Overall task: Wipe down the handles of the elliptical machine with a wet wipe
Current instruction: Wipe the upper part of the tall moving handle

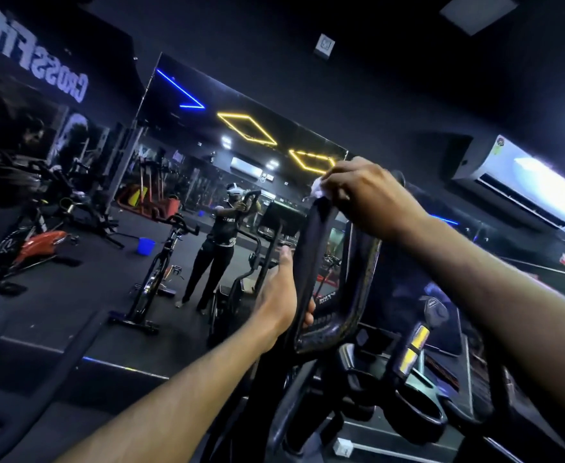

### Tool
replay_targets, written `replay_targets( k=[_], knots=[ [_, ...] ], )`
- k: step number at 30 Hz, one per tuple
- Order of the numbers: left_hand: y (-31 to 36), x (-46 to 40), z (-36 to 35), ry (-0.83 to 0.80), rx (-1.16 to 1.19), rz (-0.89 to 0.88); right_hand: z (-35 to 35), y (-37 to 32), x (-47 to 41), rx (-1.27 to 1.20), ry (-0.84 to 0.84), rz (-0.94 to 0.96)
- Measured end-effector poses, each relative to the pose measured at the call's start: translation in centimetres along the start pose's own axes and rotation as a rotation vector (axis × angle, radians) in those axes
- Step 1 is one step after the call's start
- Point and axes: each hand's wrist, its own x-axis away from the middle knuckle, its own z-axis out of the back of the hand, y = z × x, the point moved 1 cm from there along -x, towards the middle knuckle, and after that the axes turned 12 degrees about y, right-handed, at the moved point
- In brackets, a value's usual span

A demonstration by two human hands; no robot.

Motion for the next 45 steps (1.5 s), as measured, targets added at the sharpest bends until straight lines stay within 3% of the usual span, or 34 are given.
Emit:
replay_targets(
  k=[6,13,17,20,25,30,34,38,45],
  knots=[
    [0.0,0.1,0.1,0.005,-0.021,-0.002,-1.3,-2.9,1.7,0.077,-0.042,-0.082],
    [0.0,0.2,0.2,-0.023,0.001,0.028,-0.8,-4.8,1.1,0.043,-0.286,0.129],
    [-0.1,0.0,0.4,-0.028,-0.032,0.034,0.3,-2.4,-1.4,0.074,-0.138,-0.113],
    [-0.3,-0.3,0.3,-0.024,-0.034,0.026,-0.9,-3.6,-1.3,0.118,-0.13,-0.227],
    [-0.1,-0.1,0.2,-0.023,-0.005,0.032,-2.1,-7.5,0.8,0.089,-0.231,-0.067],
    [0.4,0.6,0.6,-0.017,0.013,-0.005,-0.9,-8.2,0.8,-0.061,-0.395,-0.142],
    [0.5,0.6,0.7,-0.045,0.056,0.003,0.6,-5.4,-0.3,-0.094,-0.112,-0.303],
    [0.2,0.5,0.8,-0.061,0.086,0.032,-0.7,-6.1,0.6,-0.023,-0.087,-0.378],
    [-0.5,0.0,0.8,-0.066,0.088,0.031,-1.2,-9.6,1.2,0.007,-0.344,-0.281]
  ],
)
